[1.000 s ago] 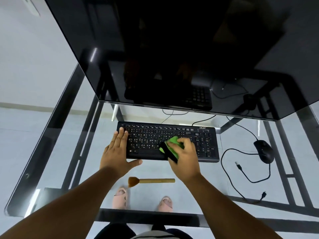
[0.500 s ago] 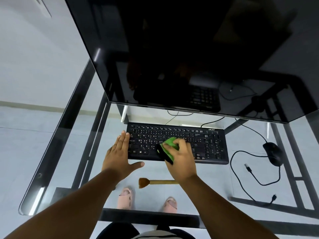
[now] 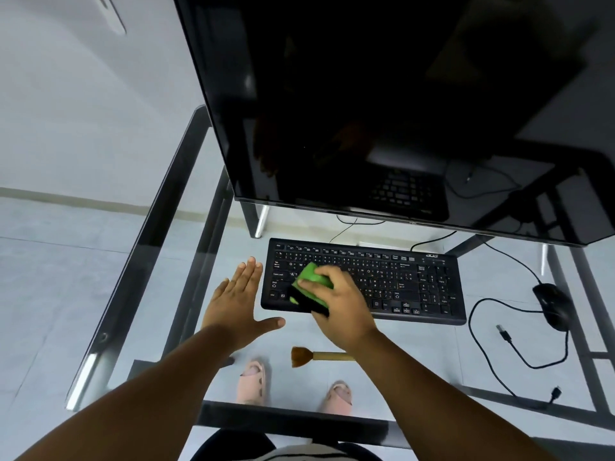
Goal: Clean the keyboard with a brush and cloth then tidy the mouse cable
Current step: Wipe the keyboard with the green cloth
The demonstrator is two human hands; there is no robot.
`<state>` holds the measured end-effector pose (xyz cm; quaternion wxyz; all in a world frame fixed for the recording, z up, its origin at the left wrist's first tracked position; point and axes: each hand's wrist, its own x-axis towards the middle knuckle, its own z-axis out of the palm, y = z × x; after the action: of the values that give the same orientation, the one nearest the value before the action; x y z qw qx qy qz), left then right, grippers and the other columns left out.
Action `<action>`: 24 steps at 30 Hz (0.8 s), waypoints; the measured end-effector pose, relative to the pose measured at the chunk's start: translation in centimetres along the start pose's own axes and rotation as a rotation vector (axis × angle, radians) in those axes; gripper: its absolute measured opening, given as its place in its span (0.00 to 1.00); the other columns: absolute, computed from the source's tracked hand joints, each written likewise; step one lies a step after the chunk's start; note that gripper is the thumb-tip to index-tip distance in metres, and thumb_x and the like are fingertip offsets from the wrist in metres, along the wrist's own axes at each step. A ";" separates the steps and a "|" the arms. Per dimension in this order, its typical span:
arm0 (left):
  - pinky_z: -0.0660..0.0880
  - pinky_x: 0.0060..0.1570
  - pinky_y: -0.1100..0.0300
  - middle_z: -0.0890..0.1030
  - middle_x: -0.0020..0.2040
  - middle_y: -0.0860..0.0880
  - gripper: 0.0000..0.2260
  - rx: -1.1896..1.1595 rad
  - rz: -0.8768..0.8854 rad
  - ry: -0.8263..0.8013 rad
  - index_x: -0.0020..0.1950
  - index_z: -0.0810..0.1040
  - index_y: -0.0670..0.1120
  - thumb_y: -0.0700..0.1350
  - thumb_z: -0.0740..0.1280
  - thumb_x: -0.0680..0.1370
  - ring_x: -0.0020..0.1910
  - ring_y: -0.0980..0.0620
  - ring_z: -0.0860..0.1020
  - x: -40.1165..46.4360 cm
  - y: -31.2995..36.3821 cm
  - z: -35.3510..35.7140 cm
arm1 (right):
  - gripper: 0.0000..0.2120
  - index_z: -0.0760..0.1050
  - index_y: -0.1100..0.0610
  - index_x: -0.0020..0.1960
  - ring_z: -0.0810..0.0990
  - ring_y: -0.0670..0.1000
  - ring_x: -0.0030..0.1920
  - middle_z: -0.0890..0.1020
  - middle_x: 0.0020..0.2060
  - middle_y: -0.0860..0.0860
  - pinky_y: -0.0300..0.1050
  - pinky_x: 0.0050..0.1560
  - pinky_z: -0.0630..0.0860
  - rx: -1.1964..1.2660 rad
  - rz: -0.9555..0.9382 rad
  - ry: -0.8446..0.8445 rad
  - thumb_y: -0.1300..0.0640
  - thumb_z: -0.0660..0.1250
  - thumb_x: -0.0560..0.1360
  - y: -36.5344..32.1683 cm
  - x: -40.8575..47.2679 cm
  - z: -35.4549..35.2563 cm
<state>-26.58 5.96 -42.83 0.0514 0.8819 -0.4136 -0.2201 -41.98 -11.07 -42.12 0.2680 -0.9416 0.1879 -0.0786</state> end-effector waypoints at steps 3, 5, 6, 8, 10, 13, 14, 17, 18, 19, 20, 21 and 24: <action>0.41 0.74 0.57 0.33 0.76 0.56 0.50 0.006 0.034 -0.022 0.78 0.37 0.51 0.74 0.59 0.69 0.75 0.56 0.35 0.0 -0.7 -0.3 | 0.23 0.79 0.47 0.63 0.74 0.53 0.59 0.74 0.60 0.50 0.42 0.61 0.72 0.017 -0.032 -0.001 0.59 0.72 0.69 0.8 -0.2 -0.5; 0.41 0.73 0.57 0.33 0.75 0.57 0.49 -0.005 0.047 -0.025 0.78 0.38 0.52 0.73 0.59 0.69 0.74 0.57 0.34 0.0 -1.0 -0.4 | 0.27 0.75 0.46 0.67 0.74 0.51 0.61 0.73 0.62 0.48 0.42 0.62 0.73 0.035 0.015 0.006 0.57 0.72 0.70 1.1 -0.4 -0.9; 0.40 0.72 0.58 0.33 0.75 0.57 0.49 -0.011 0.050 -0.025 0.78 0.38 0.52 0.73 0.60 0.69 0.73 0.58 0.34 0.0 -1.2 -0.4 | 0.29 0.72 0.46 0.70 0.73 0.50 0.62 0.73 0.63 0.47 0.43 0.63 0.73 0.056 0.048 -0.004 0.56 0.73 0.70 1.0 -0.5 -1.1; 0.40 0.71 0.58 0.33 0.74 0.58 0.49 -0.015 0.050 -0.028 0.78 0.39 0.52 0.73 0.61 0.69 0.72 0.59 0.34 0.1 -1.2 -0.5 | 0.31 0.69 0.48 0.72 0.72 0.47 0.63 0.73 0.64 0.46 0.42 0.63 0.73 0.098 0.101 -0.010 0.52 0.73 0.70 0.9 -0.7 -1.6; 0.40 0.71 0.58 0.34 0.75 0.58 0.48 -0.028 0.050 -0.029 0.78 0.40 0.53 0.71 0.62 0.70 0.73 0.59 0.34 0.0 -1.2 -0.7 | 0.27 0.74 0.50 0.68 0.74 0.48 0.60 0.75 0.61 0.45 0.43 0.61 0.74 0.066 0.083 0.042 0.51 0.74 0.69 1.2 -1.0 -2.0; 0.46 0.73 0.56 0.40 0.78 0.56 0.45 -0.062 0.052 -0.017 0.79 0.44 0.52 0.69 0.63 0.71 0.77 0.56 0.41 0.0 -1.2 -1.0 | 0.19 0.79 0.50 0.61 0.79 0.45 0.49 0.78 0.51 0.43 0.36 0.49 0.76 0.154 0.174 0.119 0.49 0.71 0.71 1.7 -1.4 -2.7; 0.48 0.74 0.54 0.43 0.79 0.55 0.43 -0.085 0.046 -0.003 0.79 0.47 0.52 0.68 0.63 0.72 0.78 0.55 0.44 0.0 -1.2 -1.1 | 0.16 0.80 0.50 0.59 0.80 0.45 0.45 0.80 0.47 0.43 0.36 0.44 0.76 0.226 0.251 0.138 0.49 0.70 0.72 1.6 -1.3 -3.1; 0.56 0.72 0.53 0.56 0.78 0.53 0.34 -0.161 0.007 0.074 0.77 0.57 0.52 0.63 0.62 0.76 0.77 0.51 0.56 0.0 -0.7 -1.5 | 0.07 0.79 0.51 0.53 0.81 0.48 0.40 0.82 0.39 0.46 0.39 0.39 0.75 0.439 0.507 0.187 0.52 0.70 0.76 1.7 -0.6 -4.3; 0.60 0.71 0.53 0.62 0.77 0.52 0.30 -0.183 -0.004 0.123 0.76 0.61 0.52 0.60 0.63 0.77 0.75 0.50 0.61 0.0 -0.5 -1.7 | 0.07 0.78 0.51 0.54 0.82 0.49 0.43 0.83 0.41 0.46 0.42 0.43 0.76 0.513 0.570 0.198 0.53 0.69 0.76 1.9 -0.4 -4.6; 0.64 0.68 0.54 0.68 0.73 0.51 0.26 -0.217 -0.010 0.181 0.73 0.66 0.51 0.57 0.65 0.77 0.71 0.49 0.67 0.0 -0.3 -1.7 | 0.07 0.77 0.50 0.55 0.82 0.49 0.47 0.83 0.43 0.46 0.45 0.47 0.77 0.594 0.623 0.208 0.53 0.68 0.77 2.2 -0.2 -4.9; 0.69 0.64 0.55 0.74 0.68 0.50 0.21 -0.257 -0.005 0.245 0.69 0.71 0.50 0.54 0.66 0.77 0.66 0.49 0.73 -0.1 0.1 -1.9 | 0.07 0.77 0.49 0.55 0.82 0.50 0.50 0.83 0.46 0.46 0.47 0.51 0.77 0.673 0.666 0.214 0.54 0.68 0.77 2.5 -0.2 -5.2; 0.74 0.56 0.57 0.78 0.62 0.50 0.17 -0.301 -0.001 0.309 0.65 0.75 0.49 0.51 0.66 0.77 0.59 0.50 0.77 -0.3 0.6 -2.1 | 0.06 0.78 0.48 0.54 0.82 0.51 0.52 0.84 0.48 0.47 0.50 0.54 0.77 0.755 0.701 0.212 0.54 0.68 0.78 2.7 -0.2 -5.5; 0.74 0.38 0.63 0.81 0.47 0.53 0.05 -0.385 0.010 0.392 0.51 0.80 0.50 0.48 0.67 0.77 0.39 0.55 0.79 -0.8 2.9 -2.7 | 0.06 0.79 0.51 0.53 0.82 0.53 0.53 0.84 0.50 0.50 0.55 0.54 0.79 1.048 0.786 0.226 0.59 0.65 0.79 2.6 -0.2 -6.7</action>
<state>-27.85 4.40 -39.32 0.2984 0.8796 -0.3508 -0.1194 -44.64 -16.24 -37.84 0.6780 -0.5341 0.4810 -0.1541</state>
